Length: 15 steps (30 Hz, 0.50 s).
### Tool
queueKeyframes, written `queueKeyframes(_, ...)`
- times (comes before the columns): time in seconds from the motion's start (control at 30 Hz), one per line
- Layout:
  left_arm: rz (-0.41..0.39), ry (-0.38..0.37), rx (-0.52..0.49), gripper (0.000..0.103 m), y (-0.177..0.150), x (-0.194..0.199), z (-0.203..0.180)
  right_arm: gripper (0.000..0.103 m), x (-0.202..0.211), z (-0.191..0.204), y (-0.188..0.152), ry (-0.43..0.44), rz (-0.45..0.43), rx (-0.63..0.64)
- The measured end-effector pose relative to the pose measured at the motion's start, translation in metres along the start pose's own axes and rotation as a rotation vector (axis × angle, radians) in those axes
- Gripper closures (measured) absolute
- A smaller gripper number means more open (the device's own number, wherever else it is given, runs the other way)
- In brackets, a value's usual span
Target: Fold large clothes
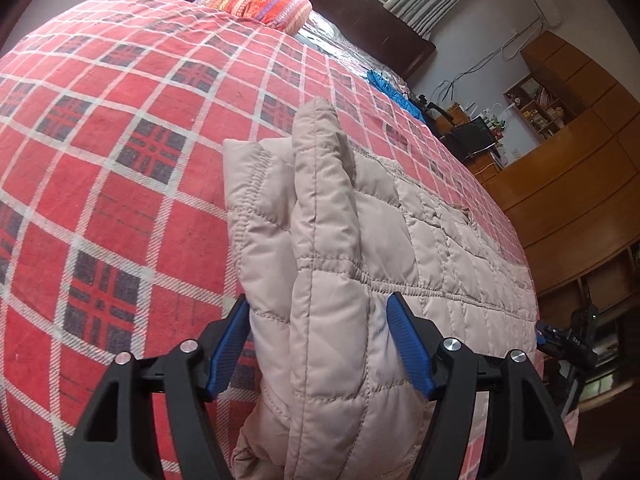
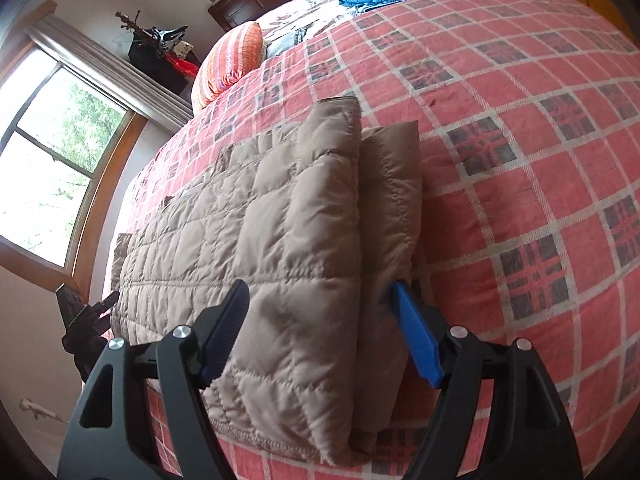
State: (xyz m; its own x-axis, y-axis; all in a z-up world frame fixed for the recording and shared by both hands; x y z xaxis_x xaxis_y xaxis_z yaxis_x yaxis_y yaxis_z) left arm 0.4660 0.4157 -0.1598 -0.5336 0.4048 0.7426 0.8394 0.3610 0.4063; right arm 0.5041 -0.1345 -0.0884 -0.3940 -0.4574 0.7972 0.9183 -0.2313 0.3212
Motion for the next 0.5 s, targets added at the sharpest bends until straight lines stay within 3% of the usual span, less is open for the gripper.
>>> queueKeyframes(0.4,0.026,-0.012,-0.016,0.033,0.006,-0.026,-0.006,0.023,-0.031,-0.013,0.006,0.061,0.042,-0.042)
queueKeyframes(0.5,0.032,-0.002,-0.043,0.053,0.004,-0.027,-0.015,0.042,-0.036,-0.006,0.006,0.057,0.044,-0.020)
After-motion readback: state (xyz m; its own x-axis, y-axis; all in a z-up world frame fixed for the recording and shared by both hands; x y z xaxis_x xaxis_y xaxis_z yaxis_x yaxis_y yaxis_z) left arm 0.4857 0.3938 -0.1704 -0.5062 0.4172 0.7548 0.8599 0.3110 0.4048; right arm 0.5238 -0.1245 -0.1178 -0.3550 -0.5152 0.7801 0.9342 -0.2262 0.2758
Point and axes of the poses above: each gripper's, at about its wrist camera, not at the fingertips, and x roughly against the way its jaws point, z to its left, y to its top, the point moved 1 cm from there along -x, roughly the way its jaws point, and after that the axes turned 1 degree about -y, right-handed, at the moved point
